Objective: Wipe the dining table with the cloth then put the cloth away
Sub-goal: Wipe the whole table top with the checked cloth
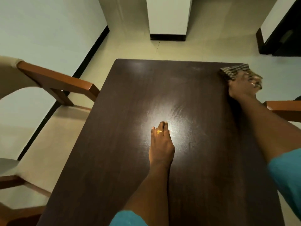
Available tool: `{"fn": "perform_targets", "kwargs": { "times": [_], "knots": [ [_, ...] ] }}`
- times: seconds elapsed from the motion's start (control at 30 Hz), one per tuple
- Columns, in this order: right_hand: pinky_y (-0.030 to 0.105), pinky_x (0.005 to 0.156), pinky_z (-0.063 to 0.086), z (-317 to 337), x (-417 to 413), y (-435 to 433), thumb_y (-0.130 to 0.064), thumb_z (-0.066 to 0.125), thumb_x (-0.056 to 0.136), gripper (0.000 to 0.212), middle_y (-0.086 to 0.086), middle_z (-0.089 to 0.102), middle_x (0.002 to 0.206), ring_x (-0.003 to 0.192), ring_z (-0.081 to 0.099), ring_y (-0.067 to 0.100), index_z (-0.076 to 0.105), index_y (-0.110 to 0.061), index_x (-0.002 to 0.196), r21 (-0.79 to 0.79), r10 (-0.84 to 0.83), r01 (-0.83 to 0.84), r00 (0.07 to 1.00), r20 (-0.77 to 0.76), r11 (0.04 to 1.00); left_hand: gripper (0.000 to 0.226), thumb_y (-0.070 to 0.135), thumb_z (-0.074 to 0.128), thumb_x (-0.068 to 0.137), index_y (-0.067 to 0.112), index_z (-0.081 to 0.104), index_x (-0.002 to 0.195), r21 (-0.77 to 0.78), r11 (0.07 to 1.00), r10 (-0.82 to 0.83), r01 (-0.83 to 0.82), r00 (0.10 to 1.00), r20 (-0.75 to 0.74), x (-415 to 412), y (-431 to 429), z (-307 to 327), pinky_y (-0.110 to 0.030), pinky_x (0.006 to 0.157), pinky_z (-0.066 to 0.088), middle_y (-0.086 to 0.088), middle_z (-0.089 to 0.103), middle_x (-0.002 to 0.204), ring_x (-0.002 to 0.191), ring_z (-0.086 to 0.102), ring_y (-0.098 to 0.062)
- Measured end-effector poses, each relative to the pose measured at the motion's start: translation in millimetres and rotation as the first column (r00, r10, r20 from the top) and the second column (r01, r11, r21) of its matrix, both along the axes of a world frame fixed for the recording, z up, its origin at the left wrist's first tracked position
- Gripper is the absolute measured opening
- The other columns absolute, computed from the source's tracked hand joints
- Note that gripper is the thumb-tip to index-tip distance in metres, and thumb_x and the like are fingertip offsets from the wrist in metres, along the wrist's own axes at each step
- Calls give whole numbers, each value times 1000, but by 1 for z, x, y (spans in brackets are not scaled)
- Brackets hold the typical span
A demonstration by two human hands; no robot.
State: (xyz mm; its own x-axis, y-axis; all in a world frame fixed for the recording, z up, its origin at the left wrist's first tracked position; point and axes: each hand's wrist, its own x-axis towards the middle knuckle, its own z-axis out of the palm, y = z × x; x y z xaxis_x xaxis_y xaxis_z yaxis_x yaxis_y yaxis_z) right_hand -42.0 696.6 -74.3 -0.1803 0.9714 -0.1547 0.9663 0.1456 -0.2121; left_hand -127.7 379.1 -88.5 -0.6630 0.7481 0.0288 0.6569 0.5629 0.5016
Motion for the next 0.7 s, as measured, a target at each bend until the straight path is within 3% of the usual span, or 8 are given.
{"fn": "perform_targets", "kwargs": {
  "times": [0.07, 0.13, 0.23, 0.33, 0.43, 0.47, 0.57, 0.7],
  "knots": [
    [61, 110, 22, 1, 7, 8, -31, 39, 96, 48, 21, 30, 149, 135, 27, 48, 28, -11, 138, -7, -106, 106, 994, -30, 994, 47, 3, 55, 88, 5, 45, 134, 36, 999, -13, 16, 997, -77, 1, -2, -3, -35, 111, 19, -7, 50, 137, 130, 45, -27],
    [63, 111, 16, 3, -3, 6, -29, 37, 97, 48, 21, 25, 151, 137, 23, 48, 27, -12, 141, -29, -113, 113, 994, -4, 993, 53, 6, 74, 73, 8, 58, 123, 37, 999, 4, -1, 997, -80, 0, -2, -3, -32, 103, 30, -2, 62, 123, 116, 59, -21],
    [63, 113, 3, 7, -31, 0, -29, 33, 98, 52, 19, 13, 157, 141, 10, 47, 21, -15, 147, -46, -89, 90, 996, 30, 995, 45, 5, 49, 91, 6, 42, 136, -6, 1000, -18, 18, 1000, -4, 1, -5, 0, -34, 111, 14, -5, 48, 140, 132, 44, -25],
    [62, 113, 4, 6, -73, -10, -29, 33, 98, 53, 16, 13, 157, 142, 7, 46, 21, -17, 148, -70, 50, -47, 998, 32, 996, 37, 12, 48, 86, 10, 58, 122, -19, 999, -37, 36, 997, -68, -1, -3, -2, -31, 102, 37, 1, 62, 122, 114, 60, -19],
    [62, 113, 2, 5, -128, -41, -29, 30, 98, 54, 14, 10, 159, 143, 5, 46, 18, -18, 149, -75, 265, -263, 964, 16, 962, 37, 15, 57, 81, 12, 60, 119, -85, 994, -76, 65, 987, -139, -1, -3, -3, -31, 98, 44, 4, 63, 118, 116, 48, -14],
    [63, 113, 2, 4, -145, -56, -28, 31, 97, 53, 14, 9, 159, 143, 5, 46, 20, -18, 149, -77, 335, -334, 942, -1, 940, 37, 14, 56, 82, 12, 60, 119, -86, 995, -70, 56, 983, -171, -1, -2, -4, -32, 100, 42, 4, 63, 119, 117, 45, -14],
    [63, 113, 3, -2, -184, -106, -29, 33, 97, 51, 13, 11, 159, 143, 6, 46, 25, -22, 147, -34, 558, -558, 830, -23, 829, 42, 16, 35, 86, 10, 59, 119, -168, 984, -77, 55, 988, -133, -2, 0, -4, -37, 104, 33, 2, 63, 118, 112, 59, -15],
    [60, 115, 6, -7, -195, -130, -35, 29, 100, 46, 10, 13, 159, 144, 7, 42, 28, -31, 146, -5, 721, -721, 693, -23, 693, 42, 18, 34, 84, 14, 63, 114, -132, 990, -65, 57, 996, -57, 0, 3, 2, -31, 99, 41, 5, 65, 115, 106, 64, -13]
  ]
}}
